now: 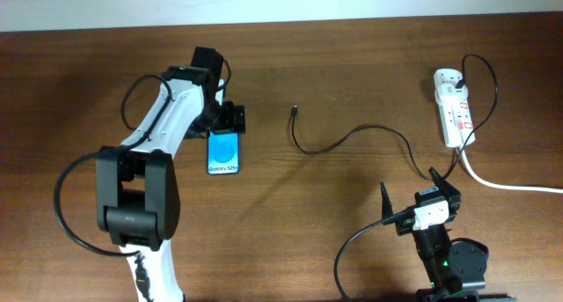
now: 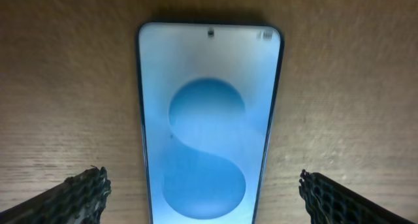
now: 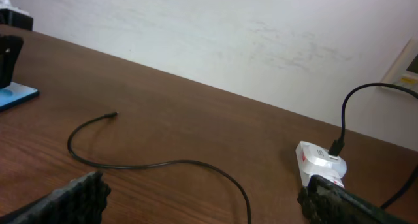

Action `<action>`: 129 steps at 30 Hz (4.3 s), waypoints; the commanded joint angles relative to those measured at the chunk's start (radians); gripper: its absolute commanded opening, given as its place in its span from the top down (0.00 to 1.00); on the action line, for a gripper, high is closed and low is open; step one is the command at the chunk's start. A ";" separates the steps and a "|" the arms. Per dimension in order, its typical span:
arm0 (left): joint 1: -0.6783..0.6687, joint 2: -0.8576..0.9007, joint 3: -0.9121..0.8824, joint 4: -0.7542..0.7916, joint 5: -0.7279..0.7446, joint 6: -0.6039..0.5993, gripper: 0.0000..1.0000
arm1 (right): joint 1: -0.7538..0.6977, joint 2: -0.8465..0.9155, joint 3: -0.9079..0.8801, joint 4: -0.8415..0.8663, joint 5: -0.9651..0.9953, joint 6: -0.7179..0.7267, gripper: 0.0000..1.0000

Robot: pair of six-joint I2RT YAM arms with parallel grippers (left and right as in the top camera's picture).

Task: Plug charger to phone and switch on socket
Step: 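Move the left gripper over the blue phone and lower onto it, then close the left gripper on the phone's top edge, then lift the phone with the left gripper and tilt it upright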

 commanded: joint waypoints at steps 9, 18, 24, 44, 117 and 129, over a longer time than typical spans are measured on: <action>-0.045 0.088 0.059 -0.020 -0.080 -0.020 0.01 | 0.006 -0.009 -0.005 -0.005 -0.013 0.008 0.02; -0.044 0.106 0.050 0.000 -0.147 -0.002 0.01 | 0.006 -0.009 -0.005 -0.005 -0.013 0.008 0.02; -0.044 0.113 0.047 0.000 -0.116 -0.003 0.01 | 0.006 -0.009 -0.005 -0.005 -0.013 0.008 0.02; -0.045 0.171 0.047 -0.025 -0.093 -0.010 0.09 | 0.006 -0.009 -0.005 -0.005 -0.013 0.008 0.02; -0.027 0.172 0.515 -0.327 0.431 -0.489 1.00 | 0.006 -0.009 -0.005 -0.004 -0.018 0.008 0.02; 0.073 0.172 0.515 -0.517 0.813 -0.755 1.00 | 0.006 -0.008 -0.005 0.003 -0.095 0.008 0.02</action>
